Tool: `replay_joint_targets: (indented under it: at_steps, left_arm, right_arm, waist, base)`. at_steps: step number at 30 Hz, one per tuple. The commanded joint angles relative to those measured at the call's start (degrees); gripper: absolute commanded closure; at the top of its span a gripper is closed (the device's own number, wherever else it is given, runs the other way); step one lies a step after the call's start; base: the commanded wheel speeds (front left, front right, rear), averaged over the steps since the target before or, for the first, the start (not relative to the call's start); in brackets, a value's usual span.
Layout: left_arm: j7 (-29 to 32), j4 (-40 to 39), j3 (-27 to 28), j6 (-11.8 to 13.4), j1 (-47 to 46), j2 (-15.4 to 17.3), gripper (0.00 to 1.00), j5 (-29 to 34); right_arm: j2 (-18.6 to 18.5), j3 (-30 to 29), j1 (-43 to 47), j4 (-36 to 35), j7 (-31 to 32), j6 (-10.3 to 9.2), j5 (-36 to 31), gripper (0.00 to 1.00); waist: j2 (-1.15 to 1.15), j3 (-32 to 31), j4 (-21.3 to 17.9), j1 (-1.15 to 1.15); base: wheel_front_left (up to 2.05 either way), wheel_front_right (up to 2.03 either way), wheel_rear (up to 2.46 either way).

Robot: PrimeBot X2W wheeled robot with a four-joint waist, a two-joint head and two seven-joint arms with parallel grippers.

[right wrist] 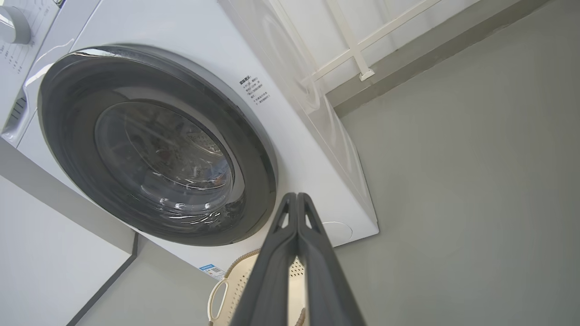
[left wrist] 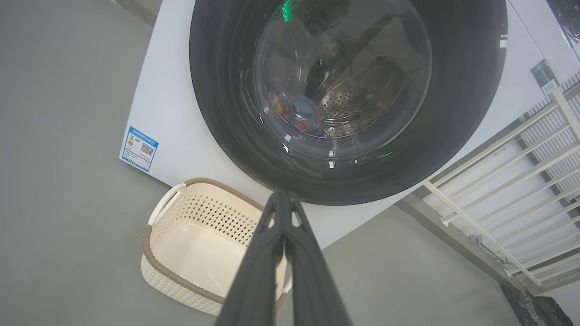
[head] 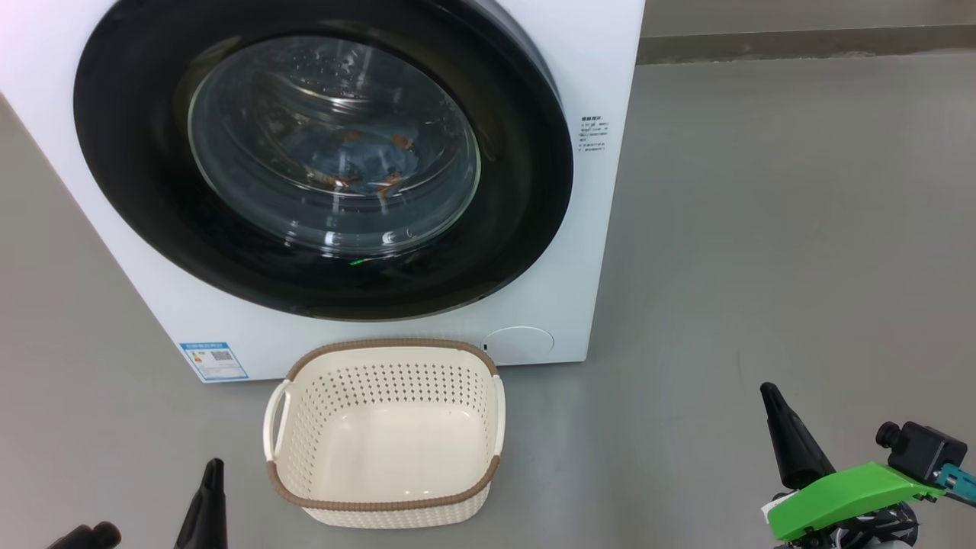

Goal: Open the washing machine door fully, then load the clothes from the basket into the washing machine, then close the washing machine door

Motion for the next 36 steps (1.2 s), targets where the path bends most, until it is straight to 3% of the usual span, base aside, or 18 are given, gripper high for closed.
replay_joint_targets:
  at_steps: [1,36]
  left_arm:
    - [0.4,-0.9,1.4,-0.2,-3.0,0.5,1.00,-1.4]
    - [6.3,1.3,4.7,-0.6,-5.7,-1.1,1.00,-18.4]
  right_arm:
    - [-0.1,-0.3,-1.4,-1.7,0.4,-0.04,1.9,1.00]
    - [2.3,-4.1,-1.2,-2.8,6.4,-0.07,20.6,1.00]
  waist:
    - [0.00,0.0,0.0,0.00]
    - [0.00,0.4,0.6,0.00]
  base:
    - [0.00,0.00,0.00]
    - [0.00,0.00,0.00]
